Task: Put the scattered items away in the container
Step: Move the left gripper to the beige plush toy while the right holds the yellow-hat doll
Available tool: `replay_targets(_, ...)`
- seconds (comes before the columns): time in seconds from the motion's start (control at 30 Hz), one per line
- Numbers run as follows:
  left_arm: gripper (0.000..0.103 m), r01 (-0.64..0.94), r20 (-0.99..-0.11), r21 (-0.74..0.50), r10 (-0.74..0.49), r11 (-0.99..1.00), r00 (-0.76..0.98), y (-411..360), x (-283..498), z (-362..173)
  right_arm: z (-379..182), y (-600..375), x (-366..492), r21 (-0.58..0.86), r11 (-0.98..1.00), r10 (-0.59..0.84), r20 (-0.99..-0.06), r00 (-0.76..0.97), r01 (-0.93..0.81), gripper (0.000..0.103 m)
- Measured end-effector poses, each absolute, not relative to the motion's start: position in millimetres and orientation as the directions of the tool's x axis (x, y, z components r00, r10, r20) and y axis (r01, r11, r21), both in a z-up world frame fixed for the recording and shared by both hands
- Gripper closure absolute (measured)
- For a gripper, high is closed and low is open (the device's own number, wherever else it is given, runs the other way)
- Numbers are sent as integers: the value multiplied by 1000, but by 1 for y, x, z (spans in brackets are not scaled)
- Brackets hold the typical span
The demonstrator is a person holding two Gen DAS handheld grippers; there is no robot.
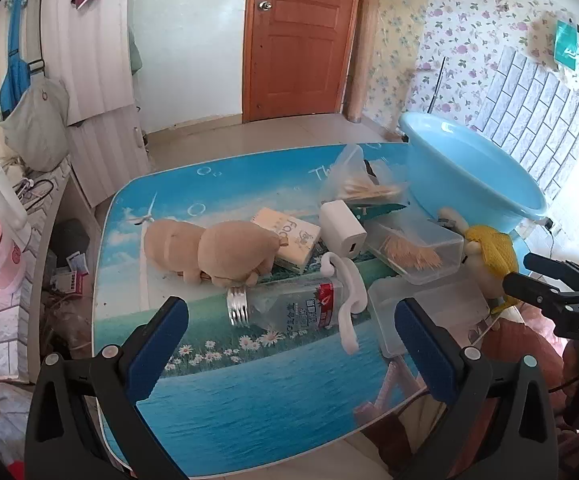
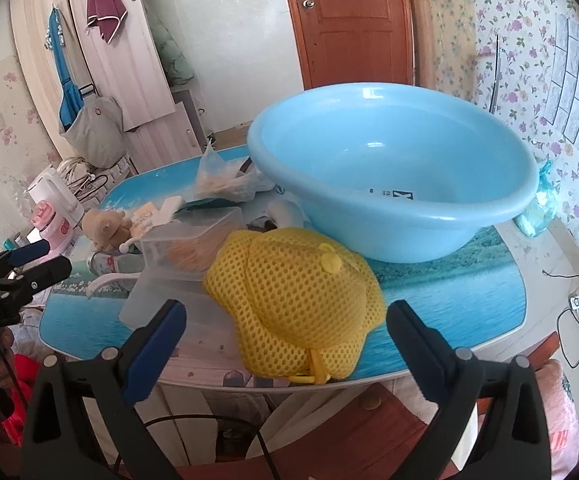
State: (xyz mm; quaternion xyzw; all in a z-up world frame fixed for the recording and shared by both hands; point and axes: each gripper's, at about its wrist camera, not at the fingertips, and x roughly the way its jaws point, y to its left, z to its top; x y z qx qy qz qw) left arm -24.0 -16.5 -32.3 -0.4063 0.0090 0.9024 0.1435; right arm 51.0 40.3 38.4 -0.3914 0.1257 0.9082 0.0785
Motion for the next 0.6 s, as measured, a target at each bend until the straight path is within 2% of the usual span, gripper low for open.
replay_targets(0.2,0,-270,-744,-100,253,-958,-619,-16,-26,-36,36,43,50,191,-951,27,-735,-678,-244,9)
replay_targets(0.6,0,-273,-771,-121,264,-954,-580,-15,-33,-53,32,45,48,206,-947,13,-744,-668,-247,9)
